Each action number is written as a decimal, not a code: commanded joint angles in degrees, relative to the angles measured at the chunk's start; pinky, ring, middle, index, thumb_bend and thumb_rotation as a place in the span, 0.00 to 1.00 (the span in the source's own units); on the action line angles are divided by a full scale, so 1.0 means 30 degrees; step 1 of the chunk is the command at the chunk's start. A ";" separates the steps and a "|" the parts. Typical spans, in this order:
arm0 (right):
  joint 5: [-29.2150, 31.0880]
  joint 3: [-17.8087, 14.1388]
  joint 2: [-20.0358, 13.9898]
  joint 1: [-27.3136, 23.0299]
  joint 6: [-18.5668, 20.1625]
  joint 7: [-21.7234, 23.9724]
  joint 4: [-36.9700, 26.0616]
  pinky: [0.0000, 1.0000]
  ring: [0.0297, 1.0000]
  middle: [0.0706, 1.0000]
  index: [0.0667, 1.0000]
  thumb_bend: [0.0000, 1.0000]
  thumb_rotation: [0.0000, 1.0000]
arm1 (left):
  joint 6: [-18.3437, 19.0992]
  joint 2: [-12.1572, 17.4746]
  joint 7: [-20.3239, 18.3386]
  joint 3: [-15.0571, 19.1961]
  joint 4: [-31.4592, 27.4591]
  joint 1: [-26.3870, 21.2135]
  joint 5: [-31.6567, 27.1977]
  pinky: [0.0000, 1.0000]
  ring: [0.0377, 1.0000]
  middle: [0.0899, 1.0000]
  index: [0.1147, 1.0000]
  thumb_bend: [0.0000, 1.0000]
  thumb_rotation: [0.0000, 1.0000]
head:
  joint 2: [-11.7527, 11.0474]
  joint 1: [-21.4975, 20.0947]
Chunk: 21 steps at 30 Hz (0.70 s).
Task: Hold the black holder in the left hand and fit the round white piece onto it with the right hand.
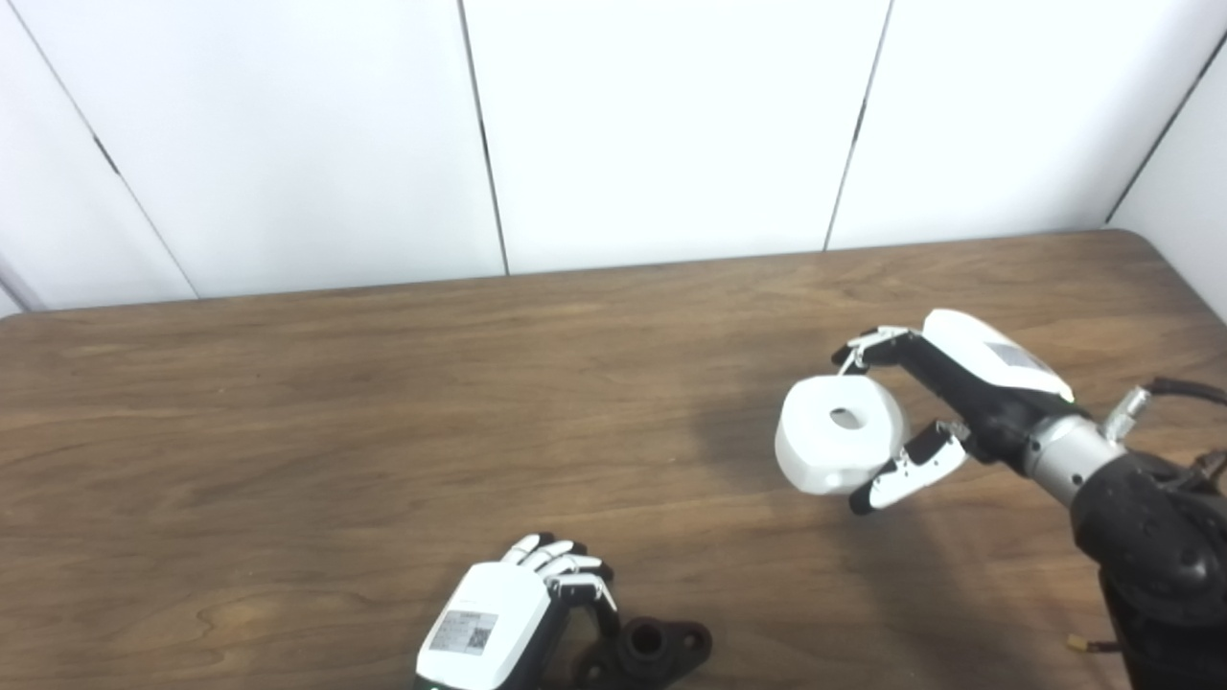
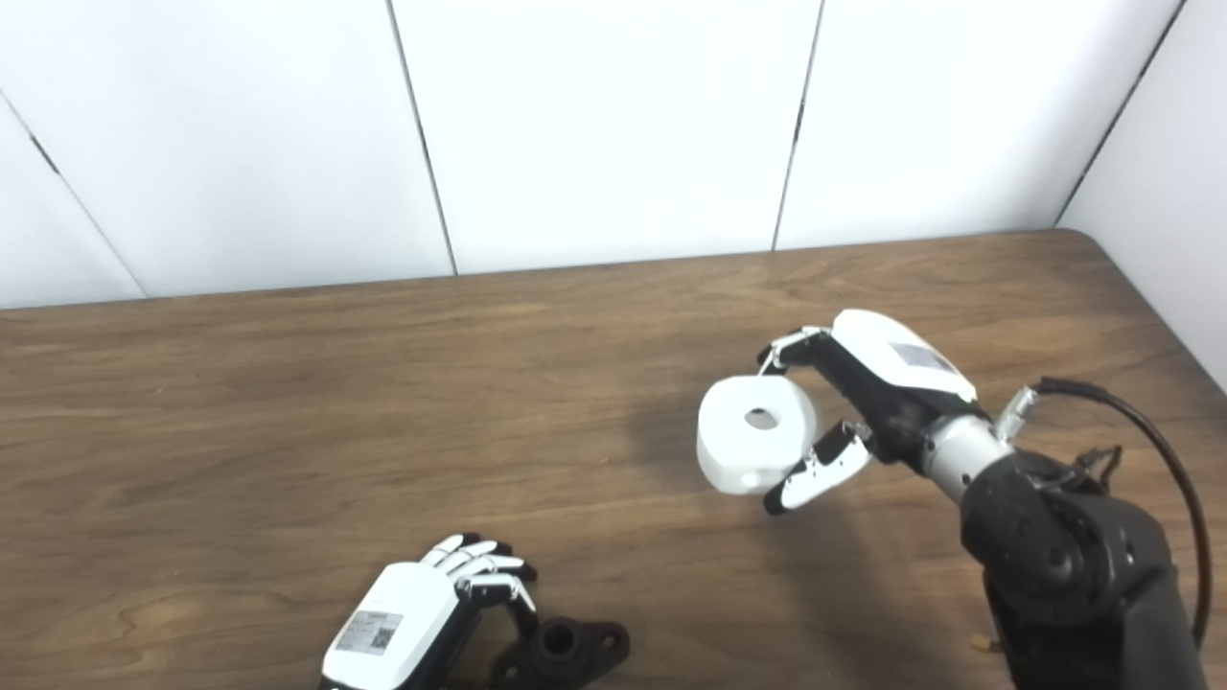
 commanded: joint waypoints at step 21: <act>-0.2046 -0.0759 0.3122 0.0054 -0.0016 0.4239 -0.4532 0.87 0.91 0.80 0.45 0.52 0.15 | 0.0329 0.0640 -0.1495 0.0333 0.0463 -0.0746 -0.0544 0.89 0.84 0.74 0.42 0.52 0.06 | 0.2738 -0.0864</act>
